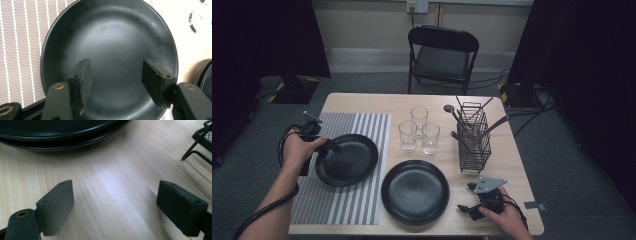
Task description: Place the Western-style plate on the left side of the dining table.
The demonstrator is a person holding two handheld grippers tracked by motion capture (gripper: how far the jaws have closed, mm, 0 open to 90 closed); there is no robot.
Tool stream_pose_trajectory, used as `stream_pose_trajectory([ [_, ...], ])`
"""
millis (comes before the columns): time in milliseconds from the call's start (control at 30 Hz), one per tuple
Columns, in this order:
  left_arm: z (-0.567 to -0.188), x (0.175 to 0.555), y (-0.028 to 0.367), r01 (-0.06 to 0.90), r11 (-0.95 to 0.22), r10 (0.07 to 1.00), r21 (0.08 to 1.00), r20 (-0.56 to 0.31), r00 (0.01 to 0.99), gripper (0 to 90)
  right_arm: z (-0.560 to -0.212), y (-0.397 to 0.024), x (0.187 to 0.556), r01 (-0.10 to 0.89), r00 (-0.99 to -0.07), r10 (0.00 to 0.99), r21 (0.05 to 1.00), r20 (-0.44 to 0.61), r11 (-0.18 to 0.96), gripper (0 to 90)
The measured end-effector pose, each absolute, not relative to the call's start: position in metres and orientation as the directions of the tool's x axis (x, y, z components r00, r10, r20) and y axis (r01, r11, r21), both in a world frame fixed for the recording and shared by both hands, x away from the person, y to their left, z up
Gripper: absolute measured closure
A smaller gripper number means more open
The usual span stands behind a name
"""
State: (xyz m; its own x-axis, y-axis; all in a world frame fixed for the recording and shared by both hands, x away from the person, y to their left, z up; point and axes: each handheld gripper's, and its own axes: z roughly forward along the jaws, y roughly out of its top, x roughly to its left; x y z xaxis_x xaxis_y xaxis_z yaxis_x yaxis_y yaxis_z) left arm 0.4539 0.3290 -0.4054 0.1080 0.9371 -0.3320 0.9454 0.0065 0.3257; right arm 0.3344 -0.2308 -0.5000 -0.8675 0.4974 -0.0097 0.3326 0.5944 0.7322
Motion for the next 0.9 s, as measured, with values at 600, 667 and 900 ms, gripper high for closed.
stream_pose_trajectory([
  [600, -0.406, 0.448, 0.299, 0.926, -0.068, 0.912, 0.372, -0.353, 0.209, 29.6, -0.500, -0.231, 0.335, 0.330, -0.872, 0.490, 0.731, -0.006, 0.596, 13.5],
  [667, -0.406, 0.448, 0.296, 0.920, -0.089, 0.909, 0.381, -0.347, 0.232, 28.9, -0.500, -0.231, 0.335, 0.334, -0.871, 0.492, 0.731, -0.003, 0.596, 13.6],
  [900, -0.410, 0.445, 0.282, 0.914, -0.127, 0.888, 0.385, -0.366, 0.277, 26.0, -0.500, -0.232, 0.335, 0.332, -0.872, 0.489, 0.730, -0.003, 0.597, 13.4],
])
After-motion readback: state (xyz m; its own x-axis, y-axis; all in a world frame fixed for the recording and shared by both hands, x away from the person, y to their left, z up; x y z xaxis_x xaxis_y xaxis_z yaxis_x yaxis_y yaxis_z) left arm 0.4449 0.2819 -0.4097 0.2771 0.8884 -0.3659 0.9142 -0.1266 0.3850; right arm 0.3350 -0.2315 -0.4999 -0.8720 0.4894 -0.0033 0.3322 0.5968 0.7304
